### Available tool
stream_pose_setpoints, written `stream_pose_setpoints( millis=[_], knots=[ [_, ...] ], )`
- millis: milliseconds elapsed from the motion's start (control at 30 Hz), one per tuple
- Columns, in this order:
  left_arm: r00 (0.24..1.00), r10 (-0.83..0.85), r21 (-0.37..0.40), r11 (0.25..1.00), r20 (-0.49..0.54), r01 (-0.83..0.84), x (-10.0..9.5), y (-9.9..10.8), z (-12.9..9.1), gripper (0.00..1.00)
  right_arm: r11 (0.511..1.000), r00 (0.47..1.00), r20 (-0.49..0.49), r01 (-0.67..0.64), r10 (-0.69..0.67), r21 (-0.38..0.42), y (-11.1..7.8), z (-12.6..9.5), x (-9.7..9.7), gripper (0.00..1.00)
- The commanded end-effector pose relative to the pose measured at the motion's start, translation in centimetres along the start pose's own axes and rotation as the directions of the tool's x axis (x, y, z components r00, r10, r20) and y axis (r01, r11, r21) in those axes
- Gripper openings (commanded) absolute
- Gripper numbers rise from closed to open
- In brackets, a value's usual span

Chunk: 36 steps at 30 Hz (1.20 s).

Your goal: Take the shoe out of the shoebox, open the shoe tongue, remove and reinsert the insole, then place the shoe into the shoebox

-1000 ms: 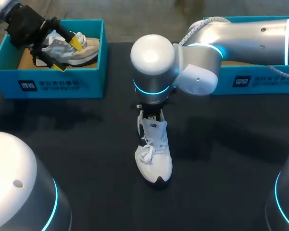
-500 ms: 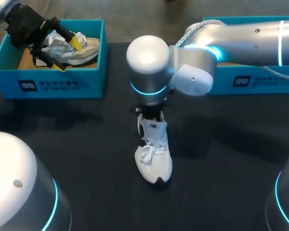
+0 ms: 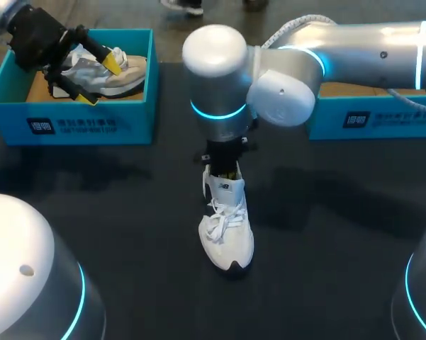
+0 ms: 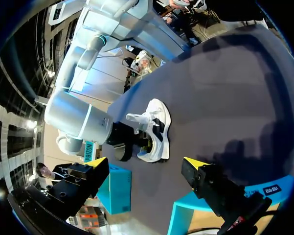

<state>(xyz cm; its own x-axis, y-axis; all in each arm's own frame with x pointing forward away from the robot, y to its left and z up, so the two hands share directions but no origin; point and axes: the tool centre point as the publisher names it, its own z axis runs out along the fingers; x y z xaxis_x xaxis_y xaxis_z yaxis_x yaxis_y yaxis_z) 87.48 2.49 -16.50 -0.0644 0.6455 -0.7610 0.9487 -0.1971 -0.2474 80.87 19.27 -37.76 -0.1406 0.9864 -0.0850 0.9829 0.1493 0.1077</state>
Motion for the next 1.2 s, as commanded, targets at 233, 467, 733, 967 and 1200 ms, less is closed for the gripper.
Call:
stream_pose_setpoints(
  millis=[233,467,733,967,1200],
  knots=[
    [1.000,0.001,0.000,1.000,-0.002,-0.001,0.0,0.0,0.0,1.00,0.990,1.000,-0.025,-0.016,0.019,0.139,-1.9,-1.7,-0.1,0.00],
    [1.000,0.001,0.000,1.000,-0.002,-0.001,0.0,0.0,0.0,1.00,0.974,0.998,-0.044,-0.039,0.050,0.221,-3.2,-2.6,0.5,0.00],
    [1.000,0.001,0.000,1.000,-0.002,-0.001,0.0,0.0,0.0,1.00,0.953,0.997,-0.055,-0.028,0.047,0.301,-4.0,-3.3,1.3,0.00],
    [1.000,0.001,0.000,1.000,-0.002,-0.001,0.0,0.0,0.0,1.00,0.943,0.997,-0.055,-0.031,0.052,0.332,-4.5,-3.6,1.5,0.09],
    [1.000,0.001,0.000,1.000,-0.002,-0.001,0.0,0.0,0.0,1.00,0.944,0.997,-0.051,-0.040,0.060,0.327,-4.9,-3.8,1.5,1.00]
  ],
)
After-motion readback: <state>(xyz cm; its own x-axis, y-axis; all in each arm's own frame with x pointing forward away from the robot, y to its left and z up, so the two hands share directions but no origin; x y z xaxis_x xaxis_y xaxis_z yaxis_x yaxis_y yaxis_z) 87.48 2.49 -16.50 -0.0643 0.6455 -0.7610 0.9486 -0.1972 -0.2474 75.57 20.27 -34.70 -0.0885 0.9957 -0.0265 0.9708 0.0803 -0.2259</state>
